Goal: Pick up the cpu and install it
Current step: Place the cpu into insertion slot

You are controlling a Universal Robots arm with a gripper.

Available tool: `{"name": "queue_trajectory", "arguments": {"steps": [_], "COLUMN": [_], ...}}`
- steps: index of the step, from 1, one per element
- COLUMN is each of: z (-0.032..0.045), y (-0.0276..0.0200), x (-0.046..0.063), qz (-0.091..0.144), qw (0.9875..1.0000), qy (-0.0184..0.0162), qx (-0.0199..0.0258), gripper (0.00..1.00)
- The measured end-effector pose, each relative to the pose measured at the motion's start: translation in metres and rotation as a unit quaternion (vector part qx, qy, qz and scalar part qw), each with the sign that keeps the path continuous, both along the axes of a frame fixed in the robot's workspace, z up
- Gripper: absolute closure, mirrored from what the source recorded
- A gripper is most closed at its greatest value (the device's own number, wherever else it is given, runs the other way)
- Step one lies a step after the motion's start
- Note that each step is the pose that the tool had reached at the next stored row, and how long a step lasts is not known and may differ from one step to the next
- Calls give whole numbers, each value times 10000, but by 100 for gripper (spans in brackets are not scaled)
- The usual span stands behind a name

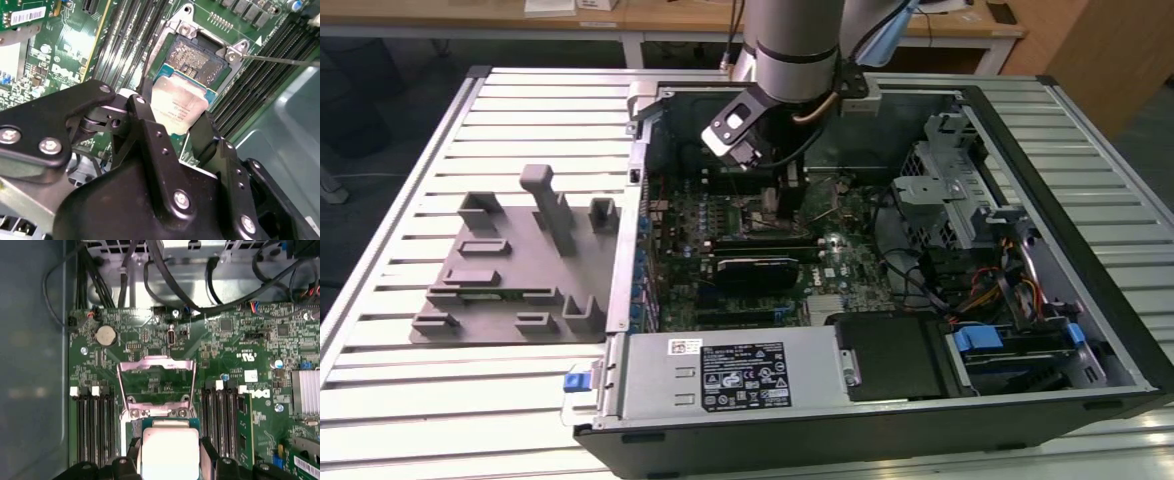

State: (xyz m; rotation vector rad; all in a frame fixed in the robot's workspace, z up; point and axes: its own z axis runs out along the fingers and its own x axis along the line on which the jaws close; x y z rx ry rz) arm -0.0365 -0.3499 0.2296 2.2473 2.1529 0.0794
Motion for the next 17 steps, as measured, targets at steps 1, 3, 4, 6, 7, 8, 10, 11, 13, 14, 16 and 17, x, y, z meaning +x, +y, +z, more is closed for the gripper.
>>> {"name": "queue_trajectory", "arguments": {"steps": [1, 3, 4, 6, 7, 8, 10, 11, 13, 14, 16, 17], "z": [-7, -19, -25, -40, -47, -51, -51, -52, -52, -54, -60, -65], "y": [0, 0, 0, 0, 0, 0, 0, 0, 0, 0, 0, 0], "x": [-4, -9, -13, -30, -42, -54, -58, -58, -58, -63, -87, -102], "qz": [23, 79, 103, 139, 149, 153, 153, 154, 154, 153, 153, 153], "qw": [10000, 10000, 9999, 9999, 9999, 9999, 9999, 9999, 9999, 9999, 9999, 9999], "qy": [-1, -1, -2, -1, -1, -1, -1, -1, -1, -2, -8, -12], "qx": [-4, -13, -19, -38, -44, -46, -46, -46, -46, -45, -45, -45], "gripper": [46, 46, 46, 46, 46, 46, 46, 46, 46, 46, 46, 46]}}
